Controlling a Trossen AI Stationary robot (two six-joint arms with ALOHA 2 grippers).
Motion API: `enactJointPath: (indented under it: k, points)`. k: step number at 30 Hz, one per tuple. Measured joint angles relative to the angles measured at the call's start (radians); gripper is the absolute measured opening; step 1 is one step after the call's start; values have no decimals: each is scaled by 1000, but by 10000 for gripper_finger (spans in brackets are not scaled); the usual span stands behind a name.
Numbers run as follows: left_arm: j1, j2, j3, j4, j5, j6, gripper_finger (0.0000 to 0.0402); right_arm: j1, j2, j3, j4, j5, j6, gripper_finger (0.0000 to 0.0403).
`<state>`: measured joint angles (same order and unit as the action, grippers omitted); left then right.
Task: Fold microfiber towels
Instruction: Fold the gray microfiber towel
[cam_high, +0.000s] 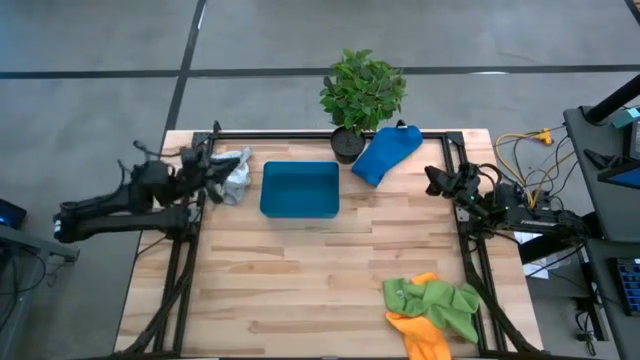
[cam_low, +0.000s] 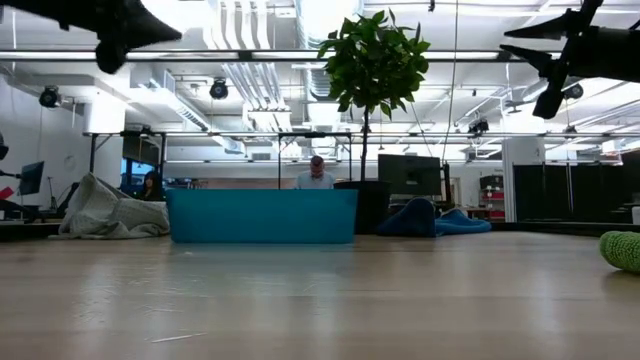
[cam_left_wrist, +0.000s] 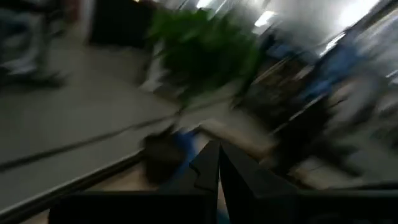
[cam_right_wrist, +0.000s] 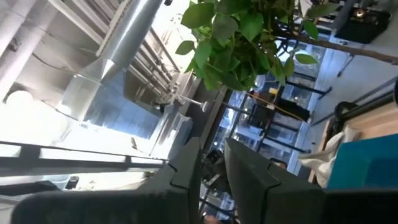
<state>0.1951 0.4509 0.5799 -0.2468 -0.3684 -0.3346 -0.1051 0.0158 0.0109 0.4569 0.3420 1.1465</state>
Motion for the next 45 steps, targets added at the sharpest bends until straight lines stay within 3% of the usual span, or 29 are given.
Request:
enactJointPath:
  k: [5, 10, 13, 18, 23, 31, 36, 41, 45]
  points:
    - [2, 162, 224, -331, -231, -52, 0, 0, 0, 0, 3, 25, -47, 68]
    - [43, 334, 381, -520, -238, -122, 0, 0, 0, 0, 4, 82, -74, 68]
    - [114, 489, 456, -678, -151, -165, 0, 0, 1, 0, 15, 98, -71, 68]
    - [333, 768, 559, -873, 170, -112, 0, 0, 8, 0, 55, 105, -53, 68]
    - [491, 999, 658, -965, 178, 10, 0, 0, 7, 0, 120, 104, -43, 68]
    - [580, 1195, 789, -1024, 154, 155, 7, 0, 6, 0, 217, 78, -54, 68]
    - [590, 1251, 794, -1027, 145, 285, 61, 0, 13, 0, 209, 69, -56, 68]
    - [594, 1285, 790, -1028, -18, 268, 129, 0, 13, 0, 210, 67, -59, 68]
    - [598, 1326, 788, -1027, -32, 246, 161, 0, 13, 0, 210, 66, -59, 68]
